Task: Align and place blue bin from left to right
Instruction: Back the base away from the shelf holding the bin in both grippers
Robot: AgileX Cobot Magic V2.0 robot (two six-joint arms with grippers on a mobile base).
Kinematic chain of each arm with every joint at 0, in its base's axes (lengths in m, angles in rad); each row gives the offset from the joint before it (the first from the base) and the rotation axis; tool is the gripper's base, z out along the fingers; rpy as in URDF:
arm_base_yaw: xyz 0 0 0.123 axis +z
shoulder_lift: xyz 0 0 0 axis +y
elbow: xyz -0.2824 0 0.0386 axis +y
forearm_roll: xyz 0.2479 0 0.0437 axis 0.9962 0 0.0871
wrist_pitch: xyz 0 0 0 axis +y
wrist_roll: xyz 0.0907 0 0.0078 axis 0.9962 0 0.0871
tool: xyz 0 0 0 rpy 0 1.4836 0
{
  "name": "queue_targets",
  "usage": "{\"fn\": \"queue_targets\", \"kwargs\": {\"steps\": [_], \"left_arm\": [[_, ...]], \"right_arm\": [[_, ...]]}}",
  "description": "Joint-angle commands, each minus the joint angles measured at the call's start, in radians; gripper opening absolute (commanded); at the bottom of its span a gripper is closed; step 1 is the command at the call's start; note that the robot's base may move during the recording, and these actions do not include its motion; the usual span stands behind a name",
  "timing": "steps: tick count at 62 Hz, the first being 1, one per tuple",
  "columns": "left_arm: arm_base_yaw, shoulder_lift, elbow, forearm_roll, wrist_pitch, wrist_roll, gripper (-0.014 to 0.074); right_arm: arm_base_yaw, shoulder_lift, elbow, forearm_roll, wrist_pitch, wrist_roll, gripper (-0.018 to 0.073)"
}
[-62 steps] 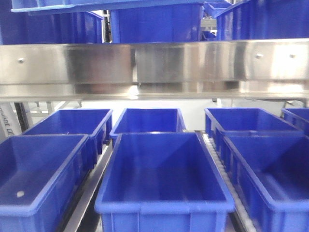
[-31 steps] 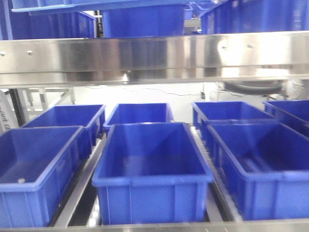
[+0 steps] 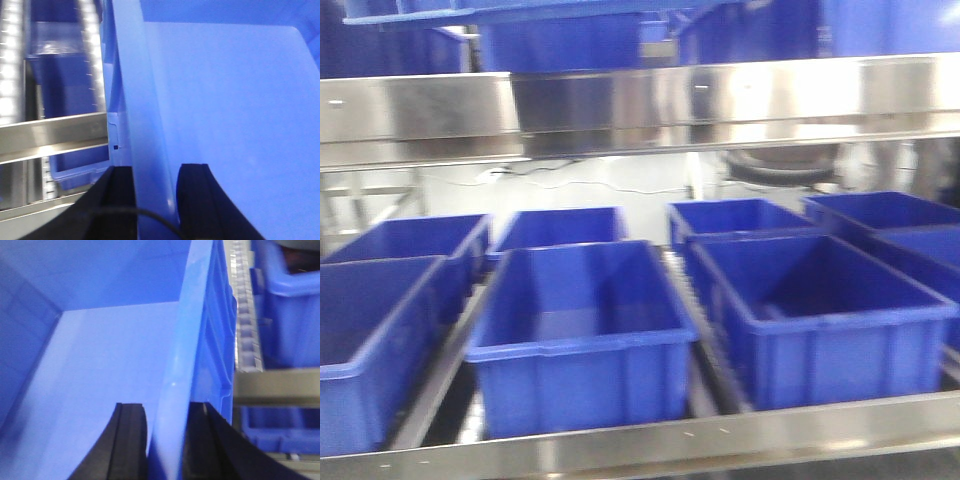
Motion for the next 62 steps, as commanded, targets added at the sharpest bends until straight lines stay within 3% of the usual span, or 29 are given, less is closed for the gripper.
{"fn": "queue_targets", "kwargs": {"steps": [1, 62], "left_arm": [[-0.023, -0.023, -0.019, -0.139, -0.146, 0.006, 0.0013], [-0.023, -0.023, -0.019, -0.139, -0.146, 0.006, 0.0013]], "right_arm": [[0.020, -0.014, -0.012, 0.085, -0.083, -0.027, -0.0079], [0.020, -0.014, -0.012, 0.085, -0.083, -0.027, -0.0079]]}}
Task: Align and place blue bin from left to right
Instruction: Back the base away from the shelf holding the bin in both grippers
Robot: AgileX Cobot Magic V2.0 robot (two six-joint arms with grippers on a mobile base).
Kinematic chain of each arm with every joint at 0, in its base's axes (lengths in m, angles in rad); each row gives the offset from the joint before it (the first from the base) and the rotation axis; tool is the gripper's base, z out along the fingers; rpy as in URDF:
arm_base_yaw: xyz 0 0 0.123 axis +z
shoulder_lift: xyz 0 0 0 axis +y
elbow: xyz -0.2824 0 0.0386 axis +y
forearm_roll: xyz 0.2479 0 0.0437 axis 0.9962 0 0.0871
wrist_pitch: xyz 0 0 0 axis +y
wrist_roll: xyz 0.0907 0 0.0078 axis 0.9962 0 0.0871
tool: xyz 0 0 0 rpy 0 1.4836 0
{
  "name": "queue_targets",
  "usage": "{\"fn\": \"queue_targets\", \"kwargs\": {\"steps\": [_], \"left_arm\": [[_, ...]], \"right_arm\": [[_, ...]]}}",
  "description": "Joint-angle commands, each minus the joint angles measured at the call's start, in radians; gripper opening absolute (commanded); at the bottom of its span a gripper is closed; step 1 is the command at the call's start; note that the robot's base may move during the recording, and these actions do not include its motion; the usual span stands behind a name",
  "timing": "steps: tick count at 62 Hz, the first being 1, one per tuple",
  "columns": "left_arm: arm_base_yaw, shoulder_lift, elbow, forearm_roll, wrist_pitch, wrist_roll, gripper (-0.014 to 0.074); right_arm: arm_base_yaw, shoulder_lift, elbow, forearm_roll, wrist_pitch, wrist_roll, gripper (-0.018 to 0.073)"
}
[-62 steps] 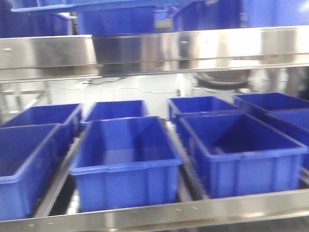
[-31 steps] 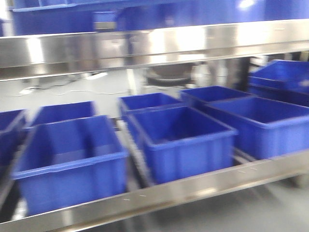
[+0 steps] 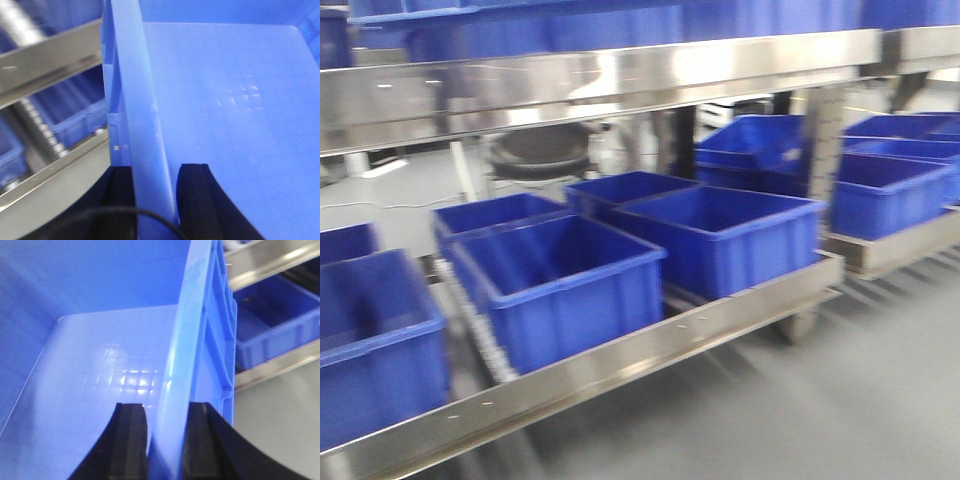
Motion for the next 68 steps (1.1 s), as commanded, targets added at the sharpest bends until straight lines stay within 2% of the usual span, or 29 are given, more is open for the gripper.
{"fn": "queue_targets", "kwargs": {"steps": [1, 68], "left_arm": [[-0.023, -0.023, -0.019, -0.137, -0.146, 0.006, 0.0013], [-0.023, -0.023, -0.019, -0.137, -0.146, 0.006, 0.0013]], "right_arm": [[0.020, -0.014, -0.012, 0.085, -0.075, -0.030, -0.0079], [0.020, -0.014, -0.012, 0.085, -0.075, -0.030, -0.0079]]}}
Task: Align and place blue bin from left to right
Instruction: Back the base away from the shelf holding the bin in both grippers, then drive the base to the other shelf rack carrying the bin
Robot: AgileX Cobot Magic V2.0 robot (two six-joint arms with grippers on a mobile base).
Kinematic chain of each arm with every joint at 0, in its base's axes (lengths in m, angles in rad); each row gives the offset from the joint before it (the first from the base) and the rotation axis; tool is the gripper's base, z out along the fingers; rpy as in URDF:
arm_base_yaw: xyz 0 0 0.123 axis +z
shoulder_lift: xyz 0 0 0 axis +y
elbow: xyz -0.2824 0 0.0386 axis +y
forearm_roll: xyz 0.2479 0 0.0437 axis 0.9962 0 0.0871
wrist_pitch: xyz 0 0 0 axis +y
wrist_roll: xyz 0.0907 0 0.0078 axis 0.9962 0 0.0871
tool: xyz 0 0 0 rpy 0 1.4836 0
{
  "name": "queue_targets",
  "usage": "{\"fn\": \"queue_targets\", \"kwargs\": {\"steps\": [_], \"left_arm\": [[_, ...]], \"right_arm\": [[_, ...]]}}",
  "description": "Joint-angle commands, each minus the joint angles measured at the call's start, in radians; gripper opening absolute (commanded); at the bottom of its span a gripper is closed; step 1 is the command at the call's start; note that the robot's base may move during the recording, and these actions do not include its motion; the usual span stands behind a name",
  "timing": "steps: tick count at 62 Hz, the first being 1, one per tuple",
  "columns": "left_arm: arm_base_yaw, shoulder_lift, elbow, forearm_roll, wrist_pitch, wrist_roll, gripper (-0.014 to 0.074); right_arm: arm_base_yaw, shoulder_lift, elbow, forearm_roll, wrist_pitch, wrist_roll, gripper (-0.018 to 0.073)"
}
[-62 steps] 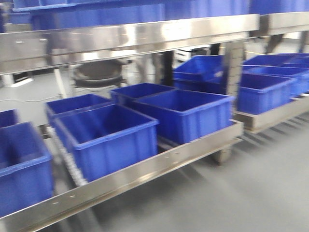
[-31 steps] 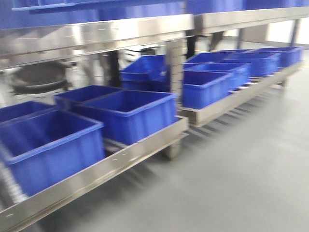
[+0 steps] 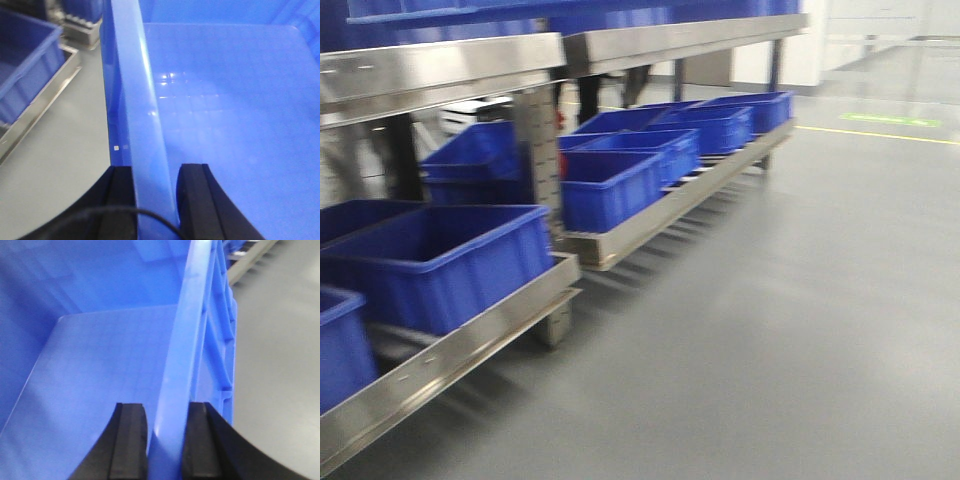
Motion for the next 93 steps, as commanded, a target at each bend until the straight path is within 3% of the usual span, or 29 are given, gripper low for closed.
{"fn": "queue_targets", "kwargs": {"steps": [1, 93], "left_arm": [[-0.023, -0.025, -0.019, -0.137, -0.146, 0.006, 0.0013], [-0.023, -0.025, -0.019, -0.137, -0.146, 0.006, 0.0013]], "right_arm": [[0.020, -0.014, -0.012, 0.085, -0.075, -0.031, -0.0079], [0.020, -0.014, -0.012, 0.085, -0.075, -0.031, -0.0079]]}}
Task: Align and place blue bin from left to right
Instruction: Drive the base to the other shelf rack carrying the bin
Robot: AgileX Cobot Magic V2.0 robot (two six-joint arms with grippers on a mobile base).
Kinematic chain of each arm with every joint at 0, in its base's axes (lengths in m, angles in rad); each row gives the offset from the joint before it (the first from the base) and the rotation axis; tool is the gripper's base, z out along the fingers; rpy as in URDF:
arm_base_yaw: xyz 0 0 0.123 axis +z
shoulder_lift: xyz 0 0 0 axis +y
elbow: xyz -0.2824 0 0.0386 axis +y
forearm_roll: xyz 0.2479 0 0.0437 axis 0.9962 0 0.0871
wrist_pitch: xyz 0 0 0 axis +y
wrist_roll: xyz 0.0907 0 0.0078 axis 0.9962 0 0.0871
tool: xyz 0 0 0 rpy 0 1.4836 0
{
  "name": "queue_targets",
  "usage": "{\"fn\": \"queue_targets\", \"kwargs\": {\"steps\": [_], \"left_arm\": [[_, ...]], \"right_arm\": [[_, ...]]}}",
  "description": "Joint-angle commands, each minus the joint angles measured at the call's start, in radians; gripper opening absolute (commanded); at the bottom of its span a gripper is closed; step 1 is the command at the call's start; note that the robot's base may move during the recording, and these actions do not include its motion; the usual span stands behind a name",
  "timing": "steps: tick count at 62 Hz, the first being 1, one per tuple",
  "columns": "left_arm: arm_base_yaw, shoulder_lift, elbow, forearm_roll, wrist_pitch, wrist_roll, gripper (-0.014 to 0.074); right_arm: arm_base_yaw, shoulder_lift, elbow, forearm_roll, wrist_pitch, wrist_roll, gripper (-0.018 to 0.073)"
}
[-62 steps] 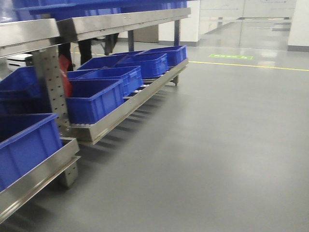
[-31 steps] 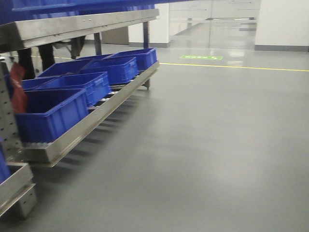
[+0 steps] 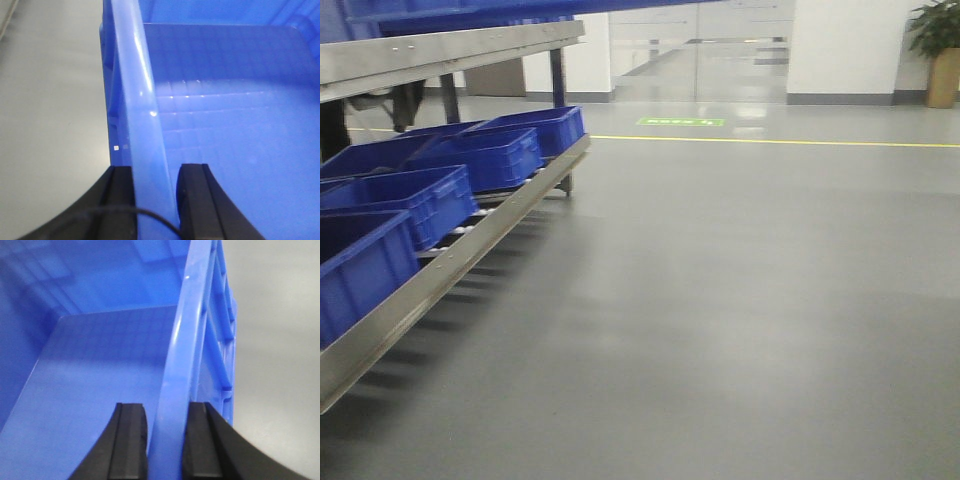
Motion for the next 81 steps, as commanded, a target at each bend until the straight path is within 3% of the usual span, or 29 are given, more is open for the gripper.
{"fn": "queue_targets", "kwargs": {"steps": [1, 81], "left_arm": [[-0.023, -0.025, -0.019, -0.137, -0.146, 0.006, 0.0013], [-0.023, -0.025, -0.019, -0.137, -0.146, 0.006, 0.0013]], "right_arm": [[0.020, -0.014, -0.012, 0.085, -0.075, -0.031, -0.0079], [0.020, -0.014, -0.012, 0.085, -0.075, -0.031, -0.0079]]}}
